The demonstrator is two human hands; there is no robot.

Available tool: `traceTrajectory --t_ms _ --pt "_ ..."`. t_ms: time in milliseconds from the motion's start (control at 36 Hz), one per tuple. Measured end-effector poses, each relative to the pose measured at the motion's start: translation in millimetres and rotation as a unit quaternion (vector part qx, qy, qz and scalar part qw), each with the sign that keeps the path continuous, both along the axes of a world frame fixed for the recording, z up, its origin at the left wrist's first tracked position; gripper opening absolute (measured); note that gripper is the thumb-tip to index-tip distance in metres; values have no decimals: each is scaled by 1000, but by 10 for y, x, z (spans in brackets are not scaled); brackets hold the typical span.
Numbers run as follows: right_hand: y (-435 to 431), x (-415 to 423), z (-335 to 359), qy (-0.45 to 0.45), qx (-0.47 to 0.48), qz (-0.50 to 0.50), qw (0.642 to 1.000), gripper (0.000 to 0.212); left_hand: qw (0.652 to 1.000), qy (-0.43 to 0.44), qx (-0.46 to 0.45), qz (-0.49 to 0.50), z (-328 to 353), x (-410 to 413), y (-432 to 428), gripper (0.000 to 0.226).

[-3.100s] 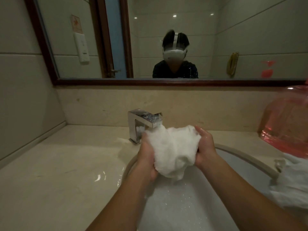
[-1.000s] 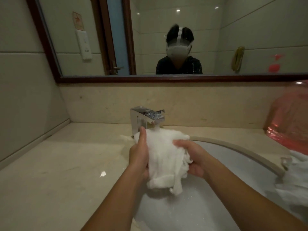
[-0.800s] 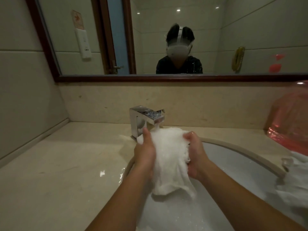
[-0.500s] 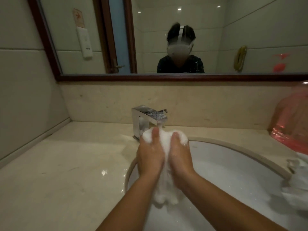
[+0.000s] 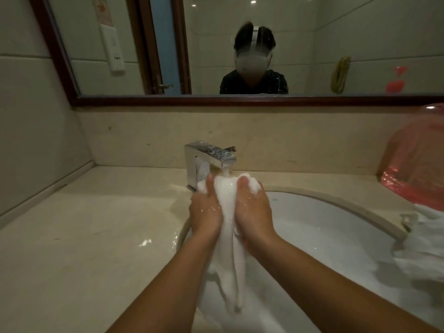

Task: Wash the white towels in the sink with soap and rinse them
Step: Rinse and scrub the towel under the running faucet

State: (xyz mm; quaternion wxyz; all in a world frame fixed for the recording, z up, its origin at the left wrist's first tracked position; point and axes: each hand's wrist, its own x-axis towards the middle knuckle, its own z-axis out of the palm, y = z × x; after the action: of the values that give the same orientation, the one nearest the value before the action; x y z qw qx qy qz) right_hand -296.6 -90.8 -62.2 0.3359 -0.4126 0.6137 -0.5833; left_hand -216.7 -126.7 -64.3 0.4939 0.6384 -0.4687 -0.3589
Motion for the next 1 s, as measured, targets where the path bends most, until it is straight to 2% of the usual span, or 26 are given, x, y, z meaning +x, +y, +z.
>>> traceTrajectory --t_ms 56,111,222,361,444,472,528,611,694,778,917,944,1000 --pt "-85 -70 -48 40 10 9 999 42 1000 26 3 14 -18 4 47 80" --pt "-168 -172 -100 41 28 11 999 42 998 65 10 18 -8 -21 94 84" --pt "-236 -368 -134 -95 95 3 991 43 985 154 53 50 43 16 72 72" --pt "-253 -431 -123 -156 118 4 981 40 980 180 75 36 6 32 46 86" --pt "-308 -421 -209 -181 137 26 974 72 984 158 81 2 32 -2 120 118" --pt "-321 -409 -236 -180 131 38 974 83 987 146 72 -12 47 -20 145 121" --pt "-218 -307 -181 -149 101 65 982 85 994 104 36 -24 45 -55 158 102" --pt "-133 -202 -134 -85 42 67 993 55 999 40 3 -3 39 -78 156 88" --pt "-205 -187 -168 -31 24 21 999 40 1000 10 -9 13 26 -95 178 80" --pt "-254 -166 -215 -55 42 8 998 37 1000 -1 -11 -2 7 -117 203 76" --pt "-177 -192 -210 -122 15 28 992 28 999 23 -27 -13 -8 -130 156 79" --pt "-167 -198 -202 -127 6 25 992 28 998 21 -45 -31 -15 -144 158 72" --pt "-183 -159 -234 -125 -2 20 992 41 996 21 -65 -52 -40 -167 180 57"
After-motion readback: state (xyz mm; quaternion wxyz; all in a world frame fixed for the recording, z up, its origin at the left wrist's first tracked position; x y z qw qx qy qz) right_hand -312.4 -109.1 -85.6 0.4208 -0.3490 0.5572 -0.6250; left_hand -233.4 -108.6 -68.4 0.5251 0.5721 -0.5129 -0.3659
